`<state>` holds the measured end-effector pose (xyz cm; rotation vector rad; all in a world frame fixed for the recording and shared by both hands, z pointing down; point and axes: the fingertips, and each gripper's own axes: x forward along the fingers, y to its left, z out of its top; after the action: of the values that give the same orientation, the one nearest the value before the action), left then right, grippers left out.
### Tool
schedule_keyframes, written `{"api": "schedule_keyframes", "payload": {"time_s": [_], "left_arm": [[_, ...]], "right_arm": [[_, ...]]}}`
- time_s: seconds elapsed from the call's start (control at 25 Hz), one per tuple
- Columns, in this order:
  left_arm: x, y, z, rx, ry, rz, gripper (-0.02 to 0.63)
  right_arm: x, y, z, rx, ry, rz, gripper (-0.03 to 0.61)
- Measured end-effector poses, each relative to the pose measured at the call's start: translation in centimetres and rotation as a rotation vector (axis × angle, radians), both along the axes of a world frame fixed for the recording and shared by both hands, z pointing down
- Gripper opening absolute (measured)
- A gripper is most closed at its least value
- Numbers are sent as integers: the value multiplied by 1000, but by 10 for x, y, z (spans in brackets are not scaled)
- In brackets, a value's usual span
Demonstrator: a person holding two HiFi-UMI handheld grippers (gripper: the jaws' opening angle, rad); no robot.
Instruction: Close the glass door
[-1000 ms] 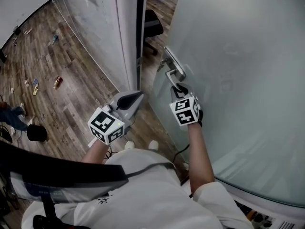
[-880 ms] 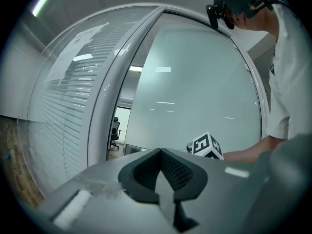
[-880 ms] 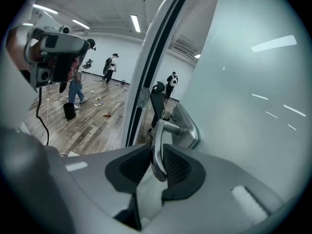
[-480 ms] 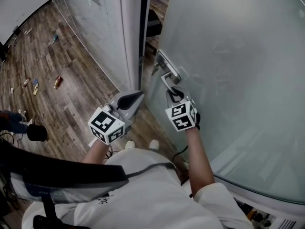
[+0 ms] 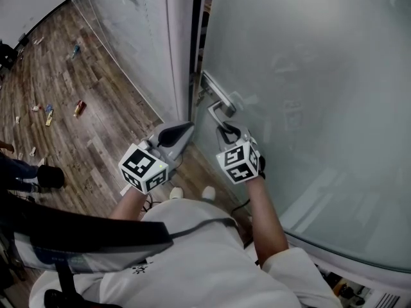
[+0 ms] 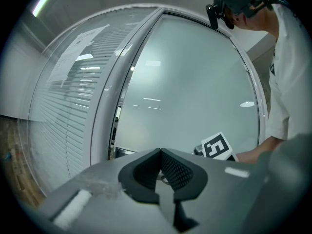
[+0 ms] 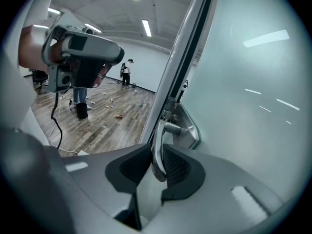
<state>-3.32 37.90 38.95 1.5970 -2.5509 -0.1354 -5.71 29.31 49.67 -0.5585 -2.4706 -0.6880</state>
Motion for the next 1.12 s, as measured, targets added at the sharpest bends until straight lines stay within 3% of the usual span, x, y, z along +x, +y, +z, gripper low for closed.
{"api": "schedule_keyframes", "payload": {"time_s": [0.64, 1.12], "left_arm": [[-10, -1, 4, -12, 2, -18, 4], [-17, -3, 3, -6, 4, -20, 3]], "right_arm": [[8, 29, 4, 16, 8, -76, 75], [8, 26, 1, -14, -29, -6, 94]]}}
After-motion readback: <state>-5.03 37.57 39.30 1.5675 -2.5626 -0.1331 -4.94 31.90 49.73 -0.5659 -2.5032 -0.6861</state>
